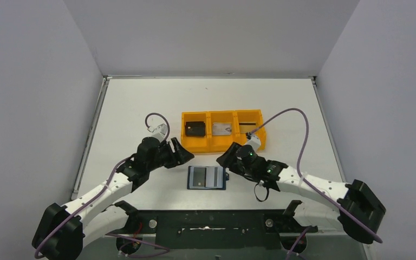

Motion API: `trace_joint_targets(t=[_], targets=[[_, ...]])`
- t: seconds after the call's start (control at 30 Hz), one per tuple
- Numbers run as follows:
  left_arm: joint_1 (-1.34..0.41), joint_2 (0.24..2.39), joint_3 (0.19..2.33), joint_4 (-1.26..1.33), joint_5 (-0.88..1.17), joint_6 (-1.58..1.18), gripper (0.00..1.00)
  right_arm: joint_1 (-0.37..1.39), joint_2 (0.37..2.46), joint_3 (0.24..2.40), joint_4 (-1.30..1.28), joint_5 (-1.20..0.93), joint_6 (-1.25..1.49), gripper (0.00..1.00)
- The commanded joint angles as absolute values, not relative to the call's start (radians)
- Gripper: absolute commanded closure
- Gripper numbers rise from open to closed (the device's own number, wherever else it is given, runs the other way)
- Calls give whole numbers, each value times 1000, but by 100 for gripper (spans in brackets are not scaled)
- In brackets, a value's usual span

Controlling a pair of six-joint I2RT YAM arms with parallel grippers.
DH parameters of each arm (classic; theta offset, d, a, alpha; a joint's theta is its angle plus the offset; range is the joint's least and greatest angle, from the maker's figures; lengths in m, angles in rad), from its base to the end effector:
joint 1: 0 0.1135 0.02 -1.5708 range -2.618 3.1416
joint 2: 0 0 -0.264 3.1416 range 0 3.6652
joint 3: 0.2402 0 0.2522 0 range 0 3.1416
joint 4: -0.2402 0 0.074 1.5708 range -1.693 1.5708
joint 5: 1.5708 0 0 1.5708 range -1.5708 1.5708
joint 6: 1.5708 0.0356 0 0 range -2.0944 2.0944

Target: Take the credit cards out of the card holder

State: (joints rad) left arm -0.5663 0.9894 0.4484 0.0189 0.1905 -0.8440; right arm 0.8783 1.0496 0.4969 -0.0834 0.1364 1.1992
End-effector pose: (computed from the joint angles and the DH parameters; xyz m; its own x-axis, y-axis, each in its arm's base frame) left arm 0.1739 -0.1185 0.2051 -0.7768 -0.3756 -0.5054 0.1276 0.6920 -0.7105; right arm 0.1419 0.1635 0.2000 -0.7831 0.5018 -0.3674 0.1019 0.6863 0.7202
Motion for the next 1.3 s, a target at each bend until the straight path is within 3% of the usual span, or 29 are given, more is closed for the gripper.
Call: trace_joint_targets(t=[0.0,0.13,0.47,1.03,1.27], targets=[[-555,963,450,23,157,-862,41,909,1226,673,-113,72,1088,57],[-548,963,448,21,165,-863,40,965,1380,782,-223,124,1079,62],[-542,975,442,46,206,-862,40,1033,1542,870,-448,242,1151,61],[-595,1149,521,132,427,-763,41,1009,1567,629,-230,153,1295,67],[-761,1324,717,-76,222,-652,44,1008,1577,652,-298,181,1300,67]])
